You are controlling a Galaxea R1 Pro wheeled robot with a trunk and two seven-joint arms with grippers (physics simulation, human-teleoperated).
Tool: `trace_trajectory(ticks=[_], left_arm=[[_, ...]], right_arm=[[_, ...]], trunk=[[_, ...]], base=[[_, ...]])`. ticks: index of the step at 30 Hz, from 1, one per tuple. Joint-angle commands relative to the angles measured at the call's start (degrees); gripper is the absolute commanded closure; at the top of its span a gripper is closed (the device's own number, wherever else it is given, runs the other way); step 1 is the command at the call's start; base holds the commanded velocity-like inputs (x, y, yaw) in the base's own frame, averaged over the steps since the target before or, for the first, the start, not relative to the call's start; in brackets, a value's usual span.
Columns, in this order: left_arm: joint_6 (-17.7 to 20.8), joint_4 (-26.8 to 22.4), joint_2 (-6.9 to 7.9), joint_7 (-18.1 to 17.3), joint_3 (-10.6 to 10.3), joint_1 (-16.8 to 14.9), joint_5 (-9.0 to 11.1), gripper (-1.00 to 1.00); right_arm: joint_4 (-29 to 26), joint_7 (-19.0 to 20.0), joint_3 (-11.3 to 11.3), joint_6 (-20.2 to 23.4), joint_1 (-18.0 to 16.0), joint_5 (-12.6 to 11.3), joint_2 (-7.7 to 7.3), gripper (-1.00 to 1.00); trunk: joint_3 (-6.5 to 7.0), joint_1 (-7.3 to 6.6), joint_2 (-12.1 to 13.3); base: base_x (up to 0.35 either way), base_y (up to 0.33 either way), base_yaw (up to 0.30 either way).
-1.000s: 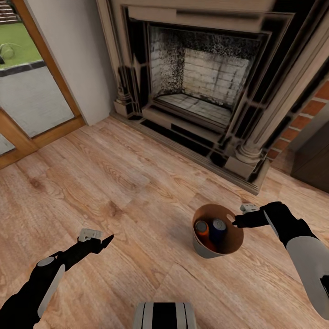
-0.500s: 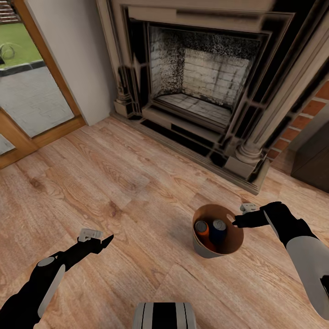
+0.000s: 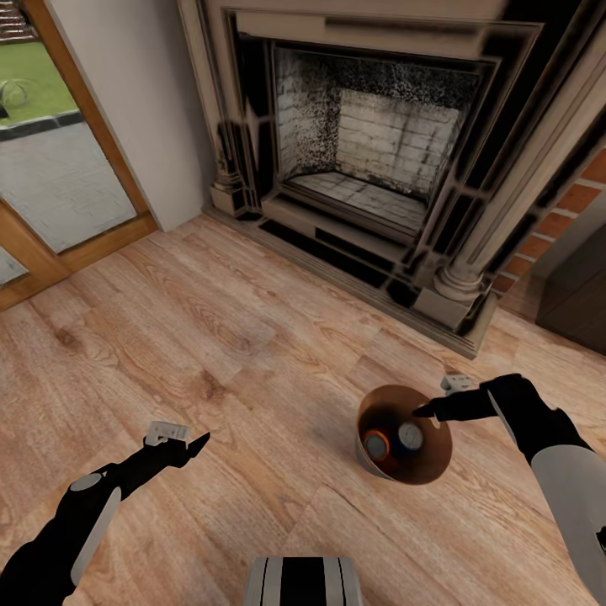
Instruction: Put the three can of soda from the living room inside the tash can in the kitchen.
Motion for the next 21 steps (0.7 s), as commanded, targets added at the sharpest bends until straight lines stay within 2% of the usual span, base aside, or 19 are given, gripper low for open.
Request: trace_trajectory(ticks=[1, 17, 21], left_arm=[[0.0, 0.0, -0.22, 0.0, 0.0, 0.0, 0.0, -1.00], [0.0, 0.0, -0.51, 0.1, 0.0, 0.0, -0.1, -1.00], [0.1, 0.0, -0.52, 0.1, 0.0, 0.0, -0.1, -1.00]], right_arm=[[-0.6, 0.2, 0.0, 0.1, 0.3, 0.0, -0.03, -1.00], [-1.2, 0.3, 0.0, 0.2, 0.6, 0.0, -0.14, -1.00], [-1.2, 0.3, 0.0, 0.2, 0.6, 0.0, -0.09, -1.00]], trunk=[[0.00, 0.00, 0.0], [0.00, 0.00, 0.0], [0.89, -0.10, 0.1]], base=[[0.000, 0.000, 0.000], [0.000, 0.000, 0.000], [0.000, 0.000, 0.000]])
